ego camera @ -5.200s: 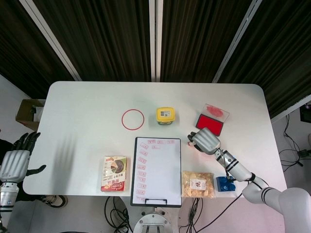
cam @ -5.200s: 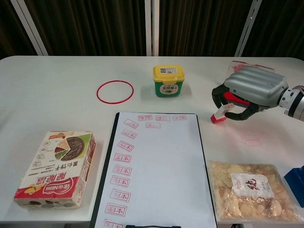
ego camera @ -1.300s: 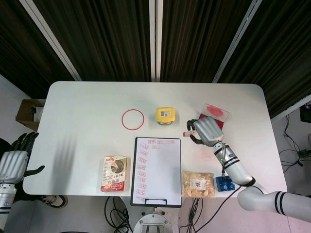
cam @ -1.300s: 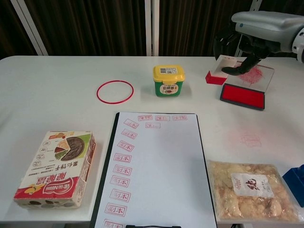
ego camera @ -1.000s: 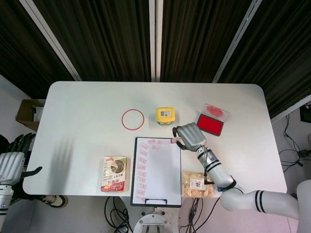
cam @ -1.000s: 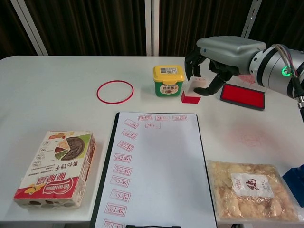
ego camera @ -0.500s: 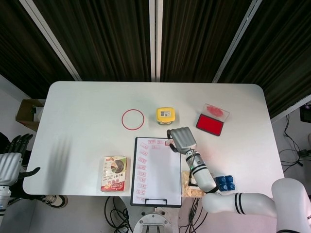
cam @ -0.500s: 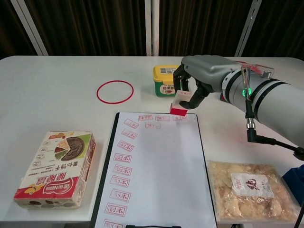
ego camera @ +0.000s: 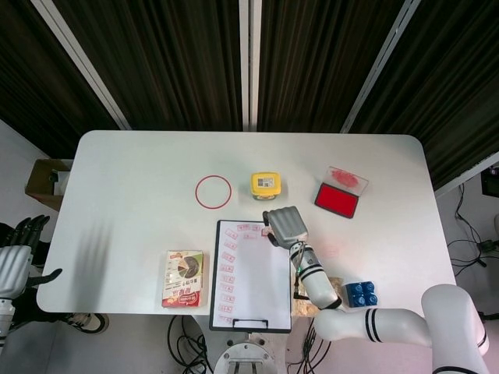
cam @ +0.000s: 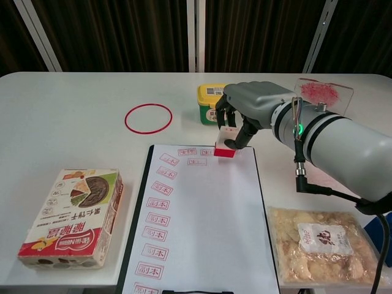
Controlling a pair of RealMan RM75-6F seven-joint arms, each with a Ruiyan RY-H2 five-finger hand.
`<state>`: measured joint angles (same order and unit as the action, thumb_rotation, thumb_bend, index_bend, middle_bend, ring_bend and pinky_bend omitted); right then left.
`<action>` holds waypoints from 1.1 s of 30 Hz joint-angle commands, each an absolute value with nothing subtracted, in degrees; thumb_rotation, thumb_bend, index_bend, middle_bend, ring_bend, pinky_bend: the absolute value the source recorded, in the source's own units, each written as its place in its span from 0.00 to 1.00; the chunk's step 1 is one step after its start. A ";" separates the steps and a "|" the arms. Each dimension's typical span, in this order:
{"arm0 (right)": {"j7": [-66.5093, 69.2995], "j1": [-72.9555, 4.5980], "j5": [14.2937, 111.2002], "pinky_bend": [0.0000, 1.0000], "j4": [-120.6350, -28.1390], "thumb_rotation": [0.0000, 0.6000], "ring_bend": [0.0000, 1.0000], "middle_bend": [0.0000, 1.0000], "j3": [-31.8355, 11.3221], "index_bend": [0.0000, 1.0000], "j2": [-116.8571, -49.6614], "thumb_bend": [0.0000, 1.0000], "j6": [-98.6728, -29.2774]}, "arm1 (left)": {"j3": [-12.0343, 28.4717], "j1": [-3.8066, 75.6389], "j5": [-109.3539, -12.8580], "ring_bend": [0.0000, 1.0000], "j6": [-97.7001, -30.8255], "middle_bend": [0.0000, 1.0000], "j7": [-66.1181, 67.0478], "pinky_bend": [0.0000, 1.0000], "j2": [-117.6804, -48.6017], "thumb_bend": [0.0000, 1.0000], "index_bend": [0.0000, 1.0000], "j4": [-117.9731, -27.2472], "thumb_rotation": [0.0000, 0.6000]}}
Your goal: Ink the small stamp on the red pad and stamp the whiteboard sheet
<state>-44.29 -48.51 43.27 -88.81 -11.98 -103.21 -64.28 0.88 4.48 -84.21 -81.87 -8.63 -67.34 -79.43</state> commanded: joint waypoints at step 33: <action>-49.02 -50.12 40.54 1.00 -84.39 1.00 0.97 0.95 -11.18 1.00 -107.07 0.53 -64.34 | 0.79 4.21 -84.43 0.05 -81.60 0.06 -10.13 0.16 -67.75 0.00 0.05 -77.91 1.00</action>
<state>-49.00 -50.12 40.55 -84.45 -11.22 -107.00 -64.34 0.79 4.22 -84.43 -81.59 -10.12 -67.75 -77.91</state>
